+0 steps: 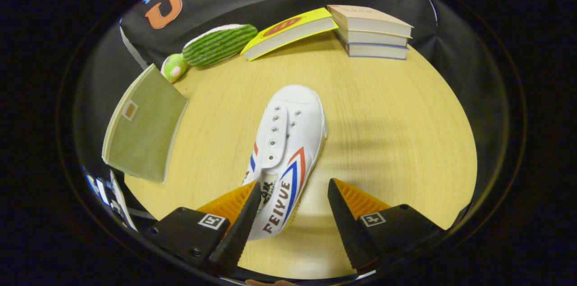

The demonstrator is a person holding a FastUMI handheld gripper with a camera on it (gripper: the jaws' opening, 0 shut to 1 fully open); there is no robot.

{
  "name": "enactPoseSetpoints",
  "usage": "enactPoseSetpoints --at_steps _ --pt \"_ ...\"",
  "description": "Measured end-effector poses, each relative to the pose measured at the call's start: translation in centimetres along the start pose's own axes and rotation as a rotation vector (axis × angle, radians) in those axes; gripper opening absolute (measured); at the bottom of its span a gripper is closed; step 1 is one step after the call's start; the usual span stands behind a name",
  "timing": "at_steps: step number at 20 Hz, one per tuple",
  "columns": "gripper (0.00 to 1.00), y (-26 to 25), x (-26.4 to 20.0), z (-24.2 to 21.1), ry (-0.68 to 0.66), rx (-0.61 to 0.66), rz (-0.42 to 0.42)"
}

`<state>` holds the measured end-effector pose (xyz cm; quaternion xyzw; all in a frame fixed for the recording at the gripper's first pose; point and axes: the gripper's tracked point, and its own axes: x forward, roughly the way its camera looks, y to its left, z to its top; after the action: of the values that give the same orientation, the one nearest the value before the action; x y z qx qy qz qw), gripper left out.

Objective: Open the storage box then place both shoes into the box .Put the left shoe in first, then the right shoe, with the right side of both shoes facing outward in a uniform manner.

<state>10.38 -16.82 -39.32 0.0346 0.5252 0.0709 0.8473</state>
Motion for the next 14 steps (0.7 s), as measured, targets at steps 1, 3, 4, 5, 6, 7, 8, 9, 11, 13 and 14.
enactPoseSetpoints --at_steps 1,3,4,5,6,7,8,9,11,13,14 --pt "0.81 0.2 0.6 0.4 -0.011 -0.042 0.017" --pt "0.56 0.6 0.9 0.1 -0.004 0.015 0.036" --pt "0.43 0.5 1.0 0.0 -0.005 0.030 0.043" --pt "0.40 0.5 0.8 0.1 -0.018 0.042 0.048" --pt "0.35 0.3 0.5 0.0 -0.024 0.053 0.047" --pt "0.29 0.0 0.3 0.0 -0.025 0.082 0.043" --pt "0.20 -0.3 -0.1 -0.1 -0.024 0.111 0.038" --pt "0.16 -0.3 -0.5 -0.2 -0.029 0.142 0.047" --pt "0.08 0.4 -1.5 -0.4 -0.020 0.215 0.097" --pt "0.08 0.9 -2.7 0.1 -0.029 0.240 0.128" --pt "0.07 1.0 -3.3 0.4 -0.049 0.220 0.118"
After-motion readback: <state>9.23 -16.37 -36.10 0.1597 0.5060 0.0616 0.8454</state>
